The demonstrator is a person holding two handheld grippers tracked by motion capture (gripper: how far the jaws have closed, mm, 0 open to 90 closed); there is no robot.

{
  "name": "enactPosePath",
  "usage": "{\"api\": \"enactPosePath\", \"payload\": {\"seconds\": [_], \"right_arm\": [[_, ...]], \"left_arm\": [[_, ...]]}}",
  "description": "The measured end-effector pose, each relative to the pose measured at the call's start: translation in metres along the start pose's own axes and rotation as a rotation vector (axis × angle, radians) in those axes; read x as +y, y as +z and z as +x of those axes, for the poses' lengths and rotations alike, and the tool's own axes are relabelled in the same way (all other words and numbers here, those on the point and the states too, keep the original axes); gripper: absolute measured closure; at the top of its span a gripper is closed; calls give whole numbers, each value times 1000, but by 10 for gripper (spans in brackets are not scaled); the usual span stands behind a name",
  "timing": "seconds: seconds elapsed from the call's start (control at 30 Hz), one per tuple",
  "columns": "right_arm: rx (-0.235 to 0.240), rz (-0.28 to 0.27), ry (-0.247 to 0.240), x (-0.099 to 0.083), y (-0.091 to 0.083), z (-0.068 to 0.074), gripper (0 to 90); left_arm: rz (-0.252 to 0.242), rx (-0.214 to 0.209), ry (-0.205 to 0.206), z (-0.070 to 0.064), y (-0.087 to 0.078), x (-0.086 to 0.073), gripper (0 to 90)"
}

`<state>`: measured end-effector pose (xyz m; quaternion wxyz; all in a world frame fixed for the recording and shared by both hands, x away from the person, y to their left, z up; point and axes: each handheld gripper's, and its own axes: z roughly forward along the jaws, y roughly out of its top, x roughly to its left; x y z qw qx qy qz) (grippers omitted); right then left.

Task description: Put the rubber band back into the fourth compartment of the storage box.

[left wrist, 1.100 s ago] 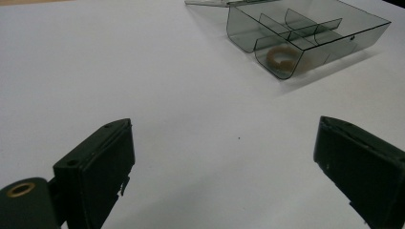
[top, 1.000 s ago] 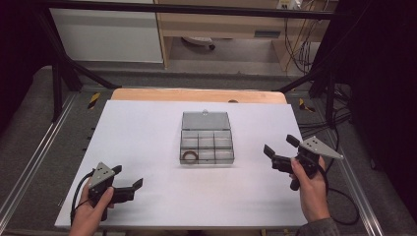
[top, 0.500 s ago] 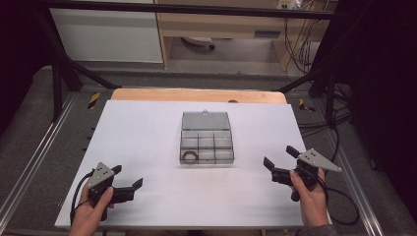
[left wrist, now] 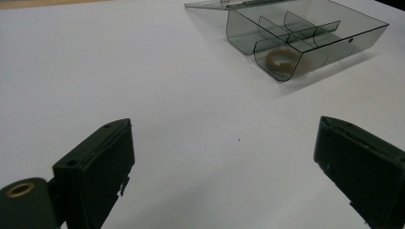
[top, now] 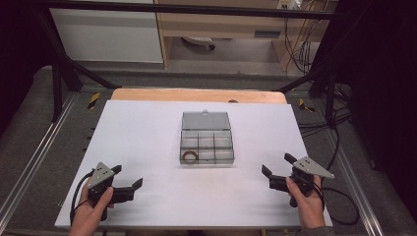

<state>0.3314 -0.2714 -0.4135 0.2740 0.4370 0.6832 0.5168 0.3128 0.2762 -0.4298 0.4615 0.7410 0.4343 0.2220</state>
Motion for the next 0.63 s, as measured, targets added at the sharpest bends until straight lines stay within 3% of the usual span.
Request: {"api": "enactPosePath", "payload": {"seconds": [0.33,0.63], "right_arm": [[15,62,18,-13,14,0,27],[-20,209,-33,-22,33,9,29]], "left_arm": [[0,-3,4,0,0,0,59],[0,-5,5,-1,0,1,59]]}}
